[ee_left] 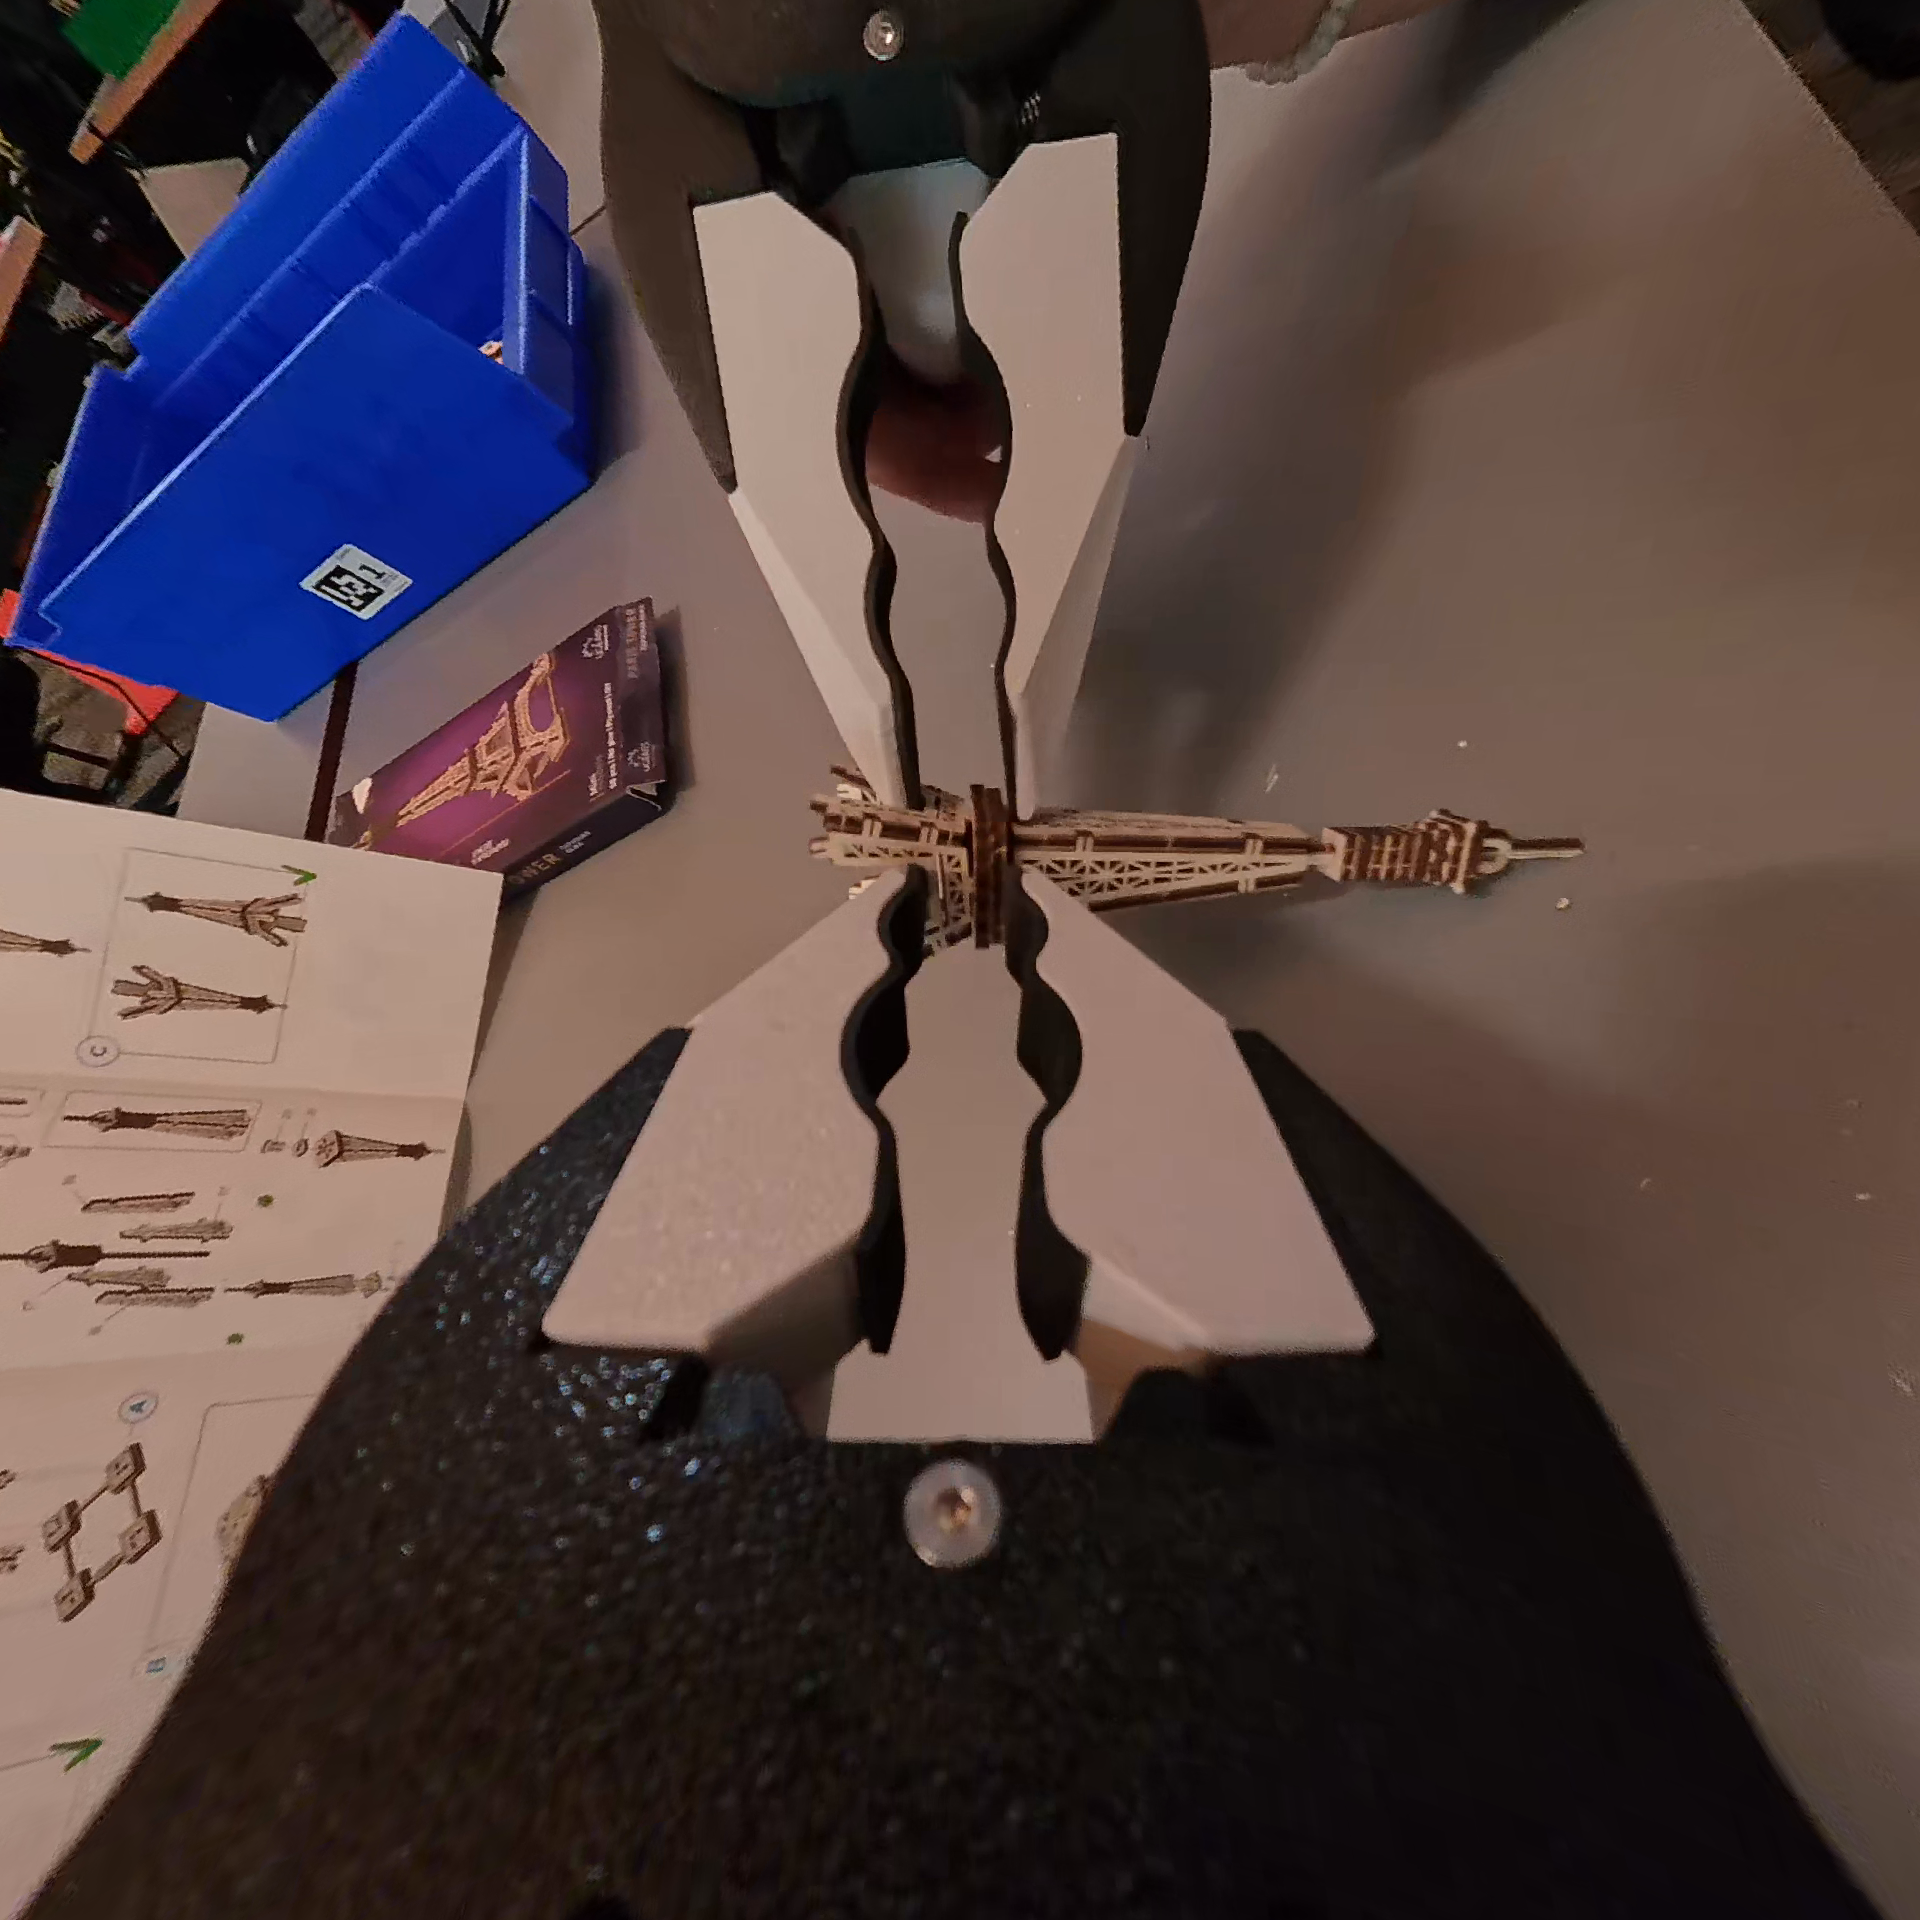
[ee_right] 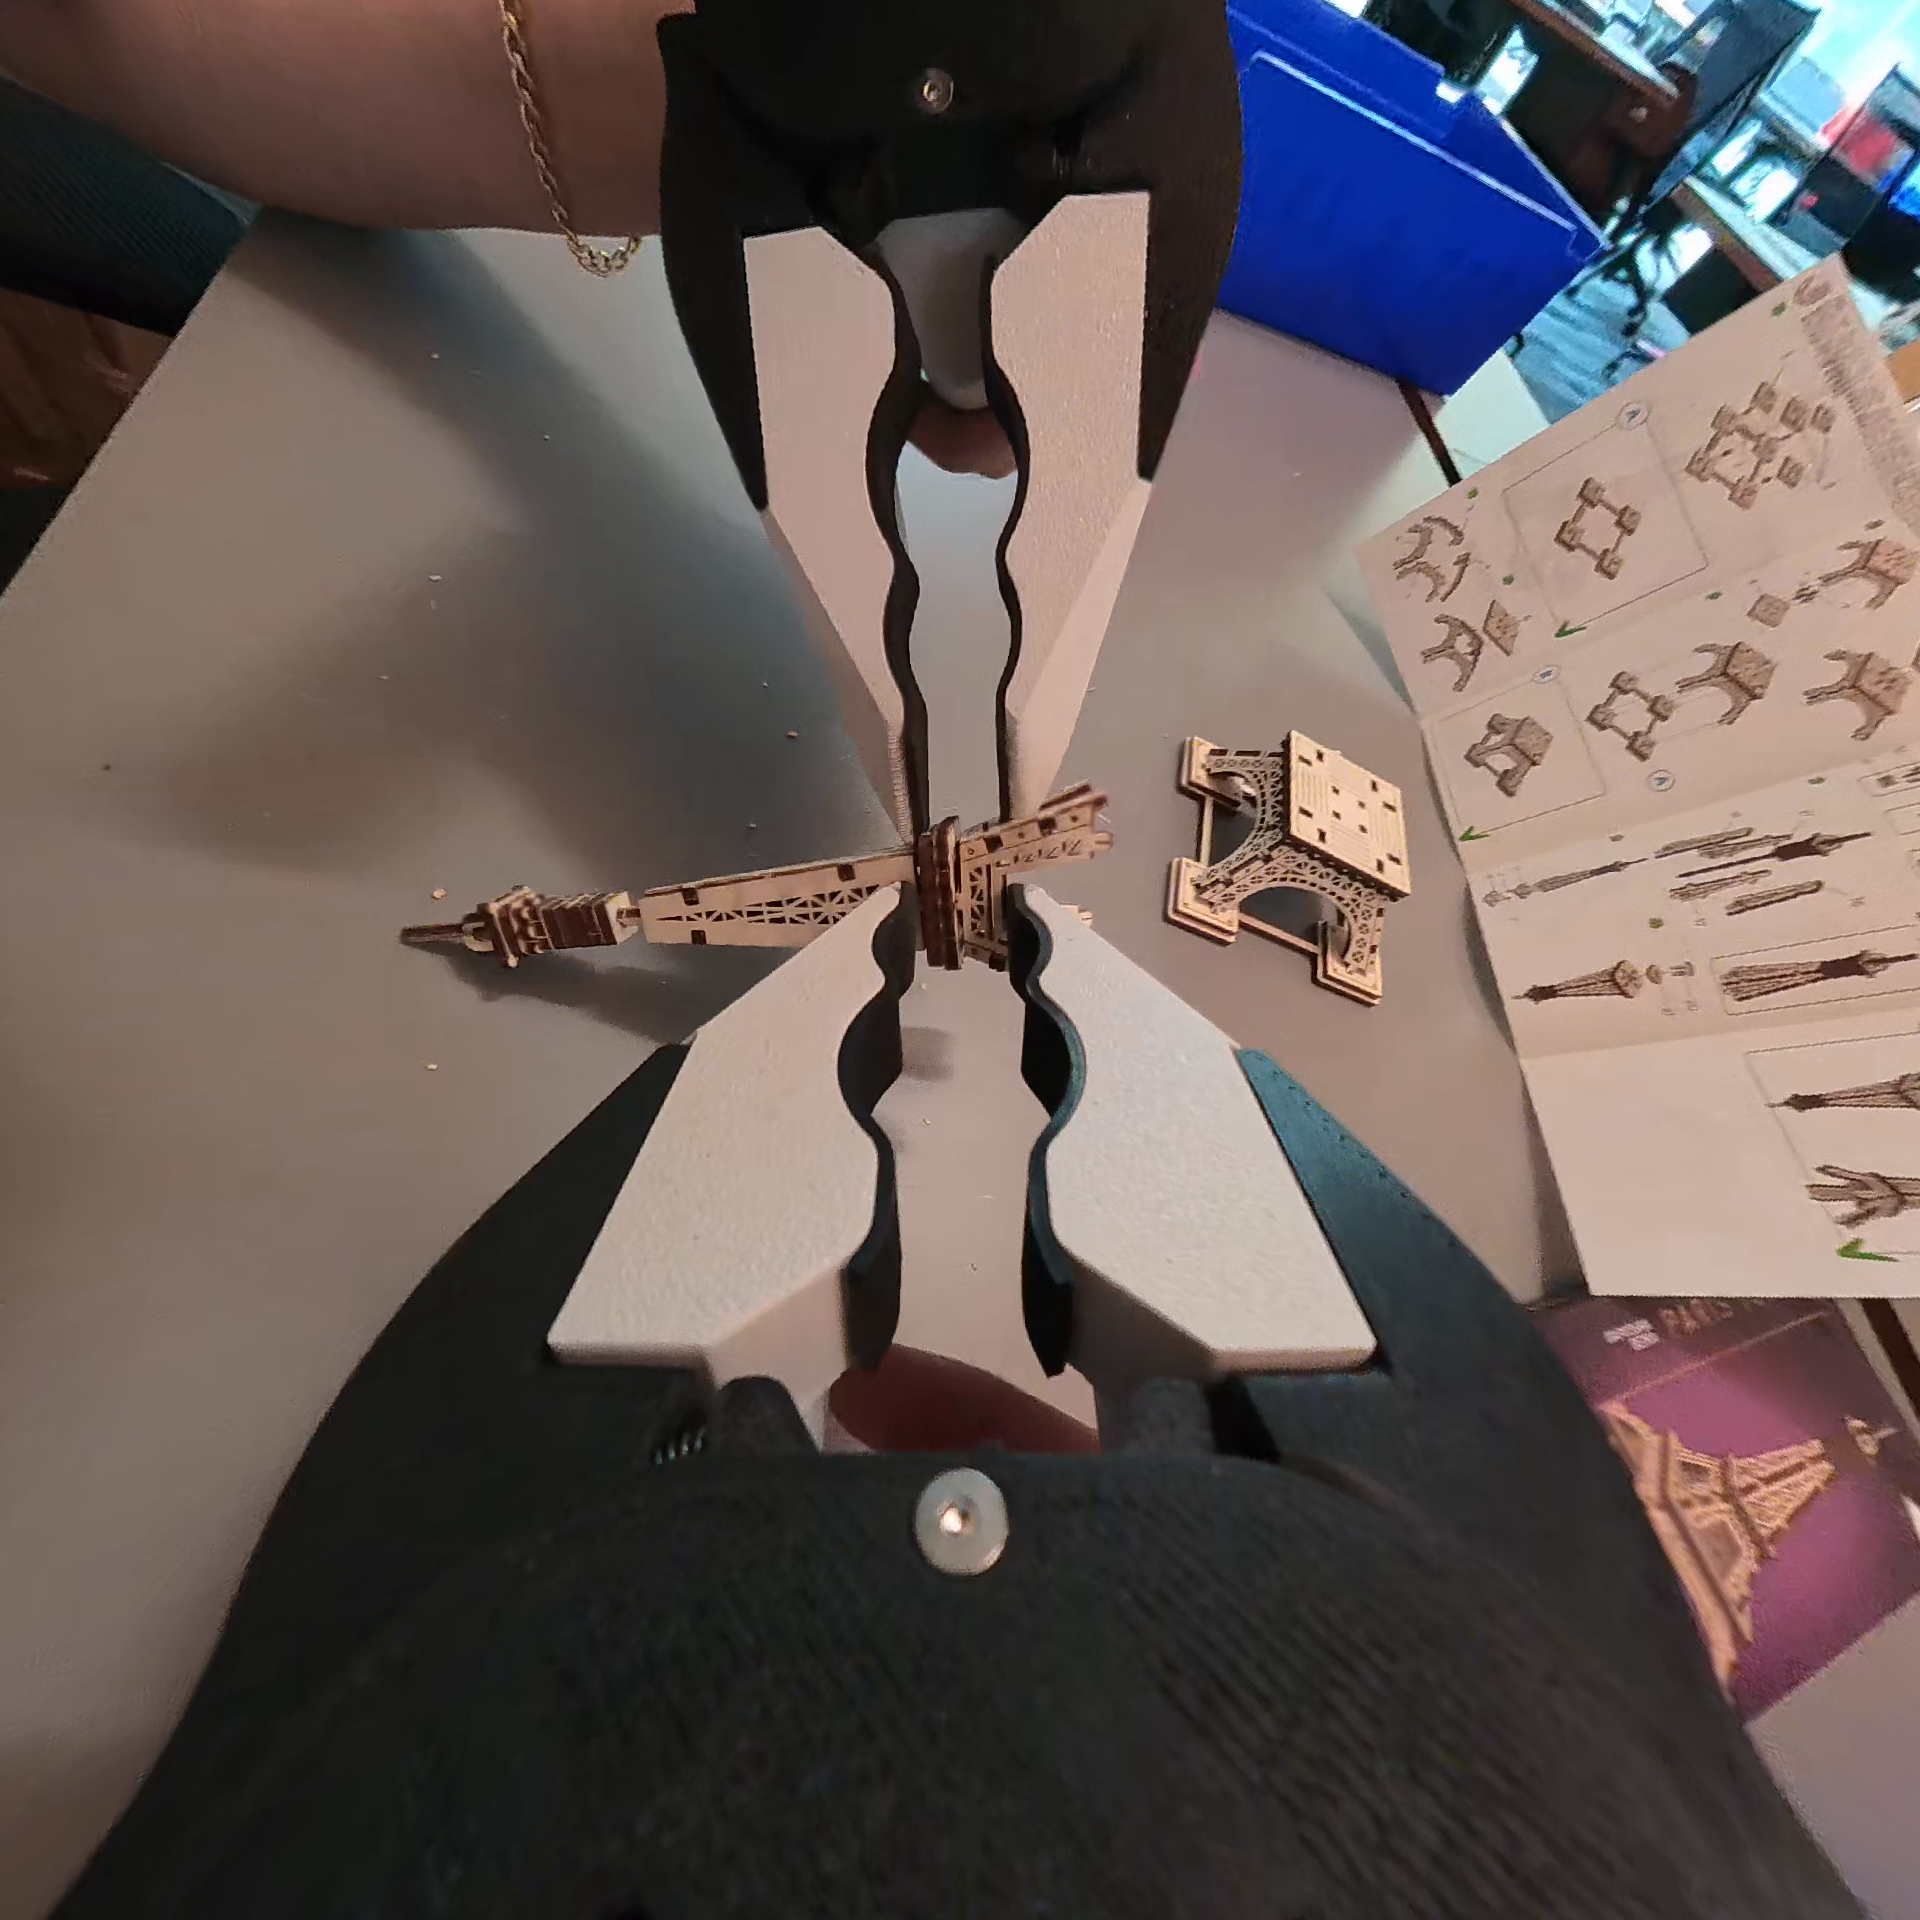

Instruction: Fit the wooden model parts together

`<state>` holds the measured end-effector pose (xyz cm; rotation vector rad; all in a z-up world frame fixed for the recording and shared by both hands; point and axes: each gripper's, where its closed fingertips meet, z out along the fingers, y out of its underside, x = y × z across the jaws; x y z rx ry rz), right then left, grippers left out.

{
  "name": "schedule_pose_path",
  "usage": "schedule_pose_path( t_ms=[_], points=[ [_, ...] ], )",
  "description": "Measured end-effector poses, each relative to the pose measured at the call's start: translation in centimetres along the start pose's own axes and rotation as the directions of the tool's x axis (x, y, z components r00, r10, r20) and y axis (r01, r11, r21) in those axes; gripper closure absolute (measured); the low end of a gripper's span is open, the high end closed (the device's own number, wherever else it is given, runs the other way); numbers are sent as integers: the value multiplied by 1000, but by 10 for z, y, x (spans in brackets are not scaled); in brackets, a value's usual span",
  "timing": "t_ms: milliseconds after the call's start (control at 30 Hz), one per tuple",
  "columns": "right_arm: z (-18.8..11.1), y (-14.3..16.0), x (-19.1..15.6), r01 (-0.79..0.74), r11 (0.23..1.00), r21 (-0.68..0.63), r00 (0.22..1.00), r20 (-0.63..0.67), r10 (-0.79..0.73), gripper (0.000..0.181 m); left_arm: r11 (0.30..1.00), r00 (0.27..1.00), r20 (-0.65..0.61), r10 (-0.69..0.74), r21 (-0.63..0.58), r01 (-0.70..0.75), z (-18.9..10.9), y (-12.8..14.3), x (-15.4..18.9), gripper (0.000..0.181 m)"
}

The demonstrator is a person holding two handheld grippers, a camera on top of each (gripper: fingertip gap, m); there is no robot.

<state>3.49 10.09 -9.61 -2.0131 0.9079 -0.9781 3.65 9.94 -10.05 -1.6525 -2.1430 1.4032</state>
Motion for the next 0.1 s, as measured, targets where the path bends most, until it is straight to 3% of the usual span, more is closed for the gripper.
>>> schedule_pose_path(
  t_ms=[100],
  points=[
    [3, 4, -3, -27, 1000, -10, 999, 29, 28, 166, 1000, 1000, -27, -11, -7, 10, 2, 3, 3, 169]
  ],
)
